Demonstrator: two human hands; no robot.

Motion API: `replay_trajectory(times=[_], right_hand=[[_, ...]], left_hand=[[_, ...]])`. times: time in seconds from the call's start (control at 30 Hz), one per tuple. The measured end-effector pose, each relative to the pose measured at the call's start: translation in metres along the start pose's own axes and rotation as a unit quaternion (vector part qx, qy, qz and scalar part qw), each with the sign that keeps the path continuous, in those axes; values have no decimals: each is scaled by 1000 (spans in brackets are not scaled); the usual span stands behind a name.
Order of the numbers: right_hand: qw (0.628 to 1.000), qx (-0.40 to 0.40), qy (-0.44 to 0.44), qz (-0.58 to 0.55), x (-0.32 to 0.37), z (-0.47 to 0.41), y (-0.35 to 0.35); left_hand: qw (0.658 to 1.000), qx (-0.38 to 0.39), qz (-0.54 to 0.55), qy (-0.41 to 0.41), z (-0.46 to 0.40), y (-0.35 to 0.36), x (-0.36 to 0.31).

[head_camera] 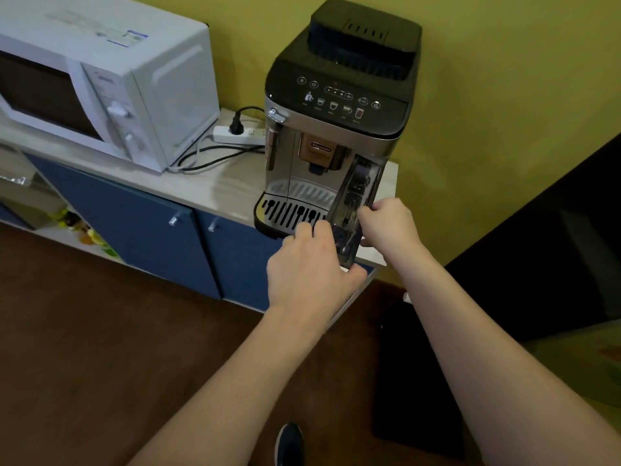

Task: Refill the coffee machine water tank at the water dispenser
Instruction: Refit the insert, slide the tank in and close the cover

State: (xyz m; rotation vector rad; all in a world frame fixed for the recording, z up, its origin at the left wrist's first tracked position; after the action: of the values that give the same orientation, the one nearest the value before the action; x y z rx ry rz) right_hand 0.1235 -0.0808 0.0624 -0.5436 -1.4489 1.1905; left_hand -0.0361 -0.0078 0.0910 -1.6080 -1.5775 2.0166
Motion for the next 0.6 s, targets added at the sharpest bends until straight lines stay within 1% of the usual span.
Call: replay_trajectory(times=[0.13, 0.3, 0.47, 0.57, 0.6], right_hand=[[1000, 8, 9, -25, -3, -15, 2], [996, 22, 24, -85, -12, -33, 5], [990, 24, 14, -135, -17, -56, 6], [986, 46, 12, -163, -20, -74, 10], [981, 64, 16, -180, -22, -78, 12]], left_hand=[[1000, -8, -6, -7, -12, 8, -3], [999, -31, -3, 14, -25, 20, -11], [998, -52, -7, 25, -44, 29, -17], [998, -61, 0, 30, -57, 35, -21], [997, -64, 0, 32, -62, 37, -22]])
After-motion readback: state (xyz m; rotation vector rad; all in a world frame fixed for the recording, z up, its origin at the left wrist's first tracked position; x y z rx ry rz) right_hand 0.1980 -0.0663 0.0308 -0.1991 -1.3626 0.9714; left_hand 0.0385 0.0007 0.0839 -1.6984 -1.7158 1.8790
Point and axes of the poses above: each hand's wrist, its own z-axis away from the middle knuckle, its own y-axis out of the palm, x = y × z, the point moved 10 cm from there along -z, towards the middle knuckle, and after that the axes turned 15 degrees about z, right-handed, at the moved point
